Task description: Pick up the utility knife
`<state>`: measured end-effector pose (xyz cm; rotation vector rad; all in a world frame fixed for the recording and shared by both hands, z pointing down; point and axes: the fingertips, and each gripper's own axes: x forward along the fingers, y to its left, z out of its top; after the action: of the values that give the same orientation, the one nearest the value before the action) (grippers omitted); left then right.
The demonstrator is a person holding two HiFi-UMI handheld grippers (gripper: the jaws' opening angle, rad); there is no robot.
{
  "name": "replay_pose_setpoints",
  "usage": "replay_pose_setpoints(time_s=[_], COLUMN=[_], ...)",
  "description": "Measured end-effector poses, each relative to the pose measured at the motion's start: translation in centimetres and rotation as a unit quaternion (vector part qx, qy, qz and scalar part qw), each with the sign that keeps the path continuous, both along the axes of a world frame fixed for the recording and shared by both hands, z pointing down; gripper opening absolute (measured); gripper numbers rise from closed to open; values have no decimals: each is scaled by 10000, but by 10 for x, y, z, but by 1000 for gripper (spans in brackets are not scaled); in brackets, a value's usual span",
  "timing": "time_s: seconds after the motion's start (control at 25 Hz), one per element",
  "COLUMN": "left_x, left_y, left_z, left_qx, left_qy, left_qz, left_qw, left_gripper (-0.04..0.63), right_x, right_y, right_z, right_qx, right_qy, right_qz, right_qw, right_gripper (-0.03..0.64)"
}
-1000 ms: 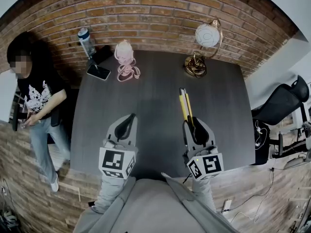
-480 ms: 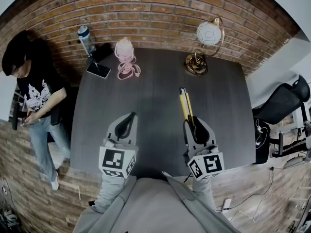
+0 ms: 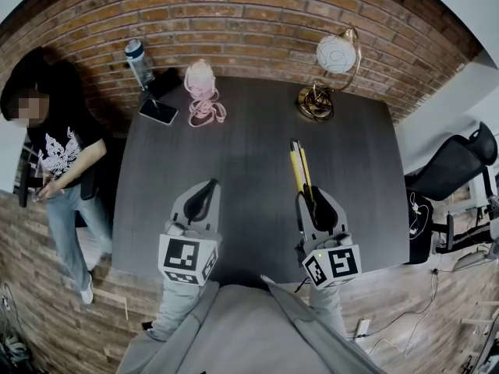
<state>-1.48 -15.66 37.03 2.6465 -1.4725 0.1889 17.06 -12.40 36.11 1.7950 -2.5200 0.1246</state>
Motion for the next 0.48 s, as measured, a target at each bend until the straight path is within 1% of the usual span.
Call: replay_pose_setpoints(time_s=[0.48], left_x=[-2], left_y=[1], left_z=[0], left_qx=[-3], left_qy=[-26], left_qz=[-27], left_qw=[10000], left_gripper=[20], right_x=[2], right_y=[3], right_z=[2], right_qx=[-34], right_qy=[-47], right_qz=[6], right_qw=[10000], right_gripper=[129])
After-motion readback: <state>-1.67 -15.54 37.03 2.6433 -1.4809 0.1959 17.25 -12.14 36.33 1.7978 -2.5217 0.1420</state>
